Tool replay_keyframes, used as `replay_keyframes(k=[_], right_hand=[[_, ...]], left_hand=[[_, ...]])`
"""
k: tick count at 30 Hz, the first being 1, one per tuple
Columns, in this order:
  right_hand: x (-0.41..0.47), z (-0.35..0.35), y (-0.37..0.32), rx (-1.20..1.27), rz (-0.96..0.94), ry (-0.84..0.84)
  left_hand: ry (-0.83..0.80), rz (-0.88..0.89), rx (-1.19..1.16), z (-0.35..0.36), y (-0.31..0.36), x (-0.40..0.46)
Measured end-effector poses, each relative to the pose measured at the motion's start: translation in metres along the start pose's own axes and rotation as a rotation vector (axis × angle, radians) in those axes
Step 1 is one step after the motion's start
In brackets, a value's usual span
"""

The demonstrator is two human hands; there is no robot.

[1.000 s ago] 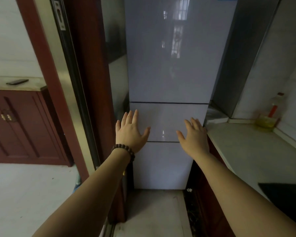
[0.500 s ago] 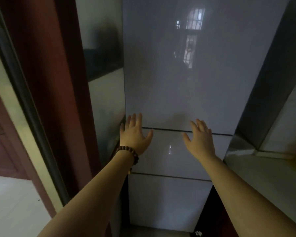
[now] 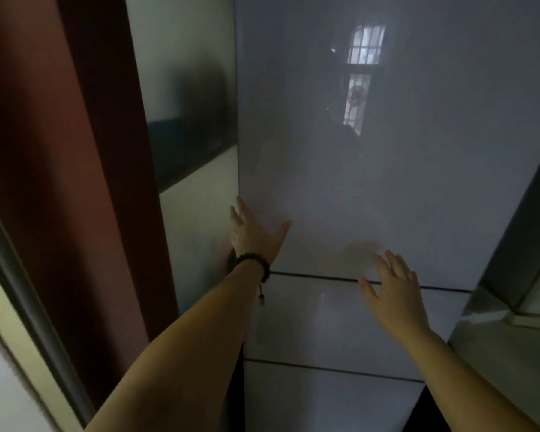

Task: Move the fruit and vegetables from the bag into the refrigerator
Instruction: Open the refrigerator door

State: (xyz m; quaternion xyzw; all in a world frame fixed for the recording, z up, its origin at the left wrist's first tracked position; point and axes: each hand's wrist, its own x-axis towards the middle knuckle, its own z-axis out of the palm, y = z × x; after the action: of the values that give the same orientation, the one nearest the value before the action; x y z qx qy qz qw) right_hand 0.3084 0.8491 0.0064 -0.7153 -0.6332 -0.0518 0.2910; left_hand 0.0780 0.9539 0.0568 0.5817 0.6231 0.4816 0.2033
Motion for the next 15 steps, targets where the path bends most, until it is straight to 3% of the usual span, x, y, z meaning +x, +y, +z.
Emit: replay_keyframes(k=[6,15], right_hand=[[-0.001,-0.001,0.004,-0.024,0.049,0.011],[-0.021,-0.006,-0.002,-0.066,0.104,0.065]], left_hand=[[0.006,-0.128,-0.180,0.012,0.004,0.042],[0.081,-0.075,-0.161,0.011,-0.014,0.037]])
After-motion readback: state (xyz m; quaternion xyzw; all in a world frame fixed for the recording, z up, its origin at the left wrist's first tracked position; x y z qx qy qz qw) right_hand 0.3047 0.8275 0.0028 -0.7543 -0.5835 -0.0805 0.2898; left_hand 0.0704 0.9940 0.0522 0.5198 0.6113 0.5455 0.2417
